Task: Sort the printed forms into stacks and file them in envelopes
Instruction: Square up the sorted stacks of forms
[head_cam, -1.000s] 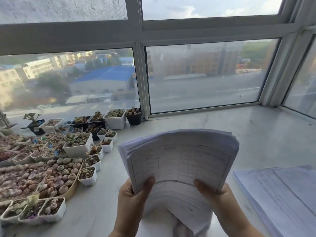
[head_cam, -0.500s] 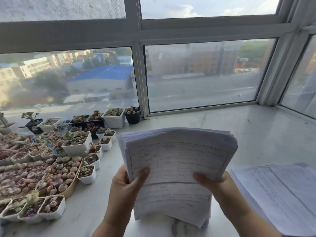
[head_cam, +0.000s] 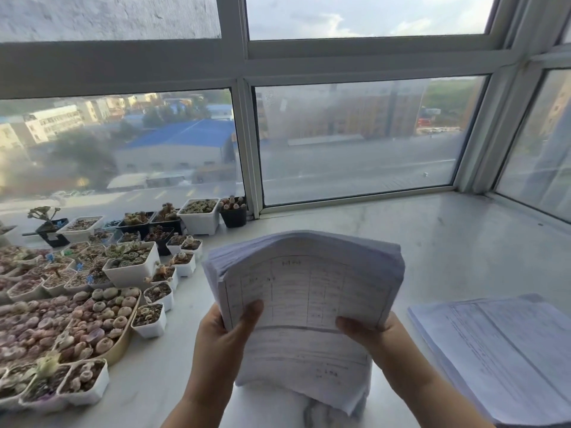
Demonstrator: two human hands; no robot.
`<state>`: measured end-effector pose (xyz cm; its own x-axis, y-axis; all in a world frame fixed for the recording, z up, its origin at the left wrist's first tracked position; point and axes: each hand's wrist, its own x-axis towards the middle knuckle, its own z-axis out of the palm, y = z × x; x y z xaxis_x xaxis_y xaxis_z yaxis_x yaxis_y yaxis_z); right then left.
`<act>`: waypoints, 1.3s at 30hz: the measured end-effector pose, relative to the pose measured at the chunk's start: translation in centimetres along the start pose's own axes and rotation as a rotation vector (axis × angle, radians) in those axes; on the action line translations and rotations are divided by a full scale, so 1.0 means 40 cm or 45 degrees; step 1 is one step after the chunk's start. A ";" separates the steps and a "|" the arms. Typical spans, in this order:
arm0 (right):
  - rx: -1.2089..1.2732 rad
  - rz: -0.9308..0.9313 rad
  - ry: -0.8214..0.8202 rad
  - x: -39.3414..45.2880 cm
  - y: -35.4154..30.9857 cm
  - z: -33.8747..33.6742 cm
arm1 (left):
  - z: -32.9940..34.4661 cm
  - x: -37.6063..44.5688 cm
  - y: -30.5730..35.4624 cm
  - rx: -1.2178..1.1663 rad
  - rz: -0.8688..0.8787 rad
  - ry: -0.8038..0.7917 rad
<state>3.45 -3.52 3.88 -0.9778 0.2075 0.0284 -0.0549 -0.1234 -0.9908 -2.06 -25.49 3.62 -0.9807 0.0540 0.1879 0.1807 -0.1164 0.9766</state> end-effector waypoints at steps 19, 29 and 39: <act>0.066 -0.047 -0.056 -0.002 0.013 -0.008 | -0.013 0.005 0.107 -0.273 0.247 0.201; 0.066 -0.068 -0.084 -0.003 0.007 -0.015 | -0.034 0.021 0.121 -0.109 0.169 -0.075; 0.083 -0.044 -0.038 0.003 0.009 -0.015 | -0.010 0.018 0.149 -0.134 0.244 -0.191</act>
<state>3.42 -2.96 3.44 -0.9807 0.1836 0.0674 -0.1009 -0.1801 -0.9785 -1.71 -26.56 9.54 -0.9057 0.1666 0.3897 0.3458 -0.2410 0.9068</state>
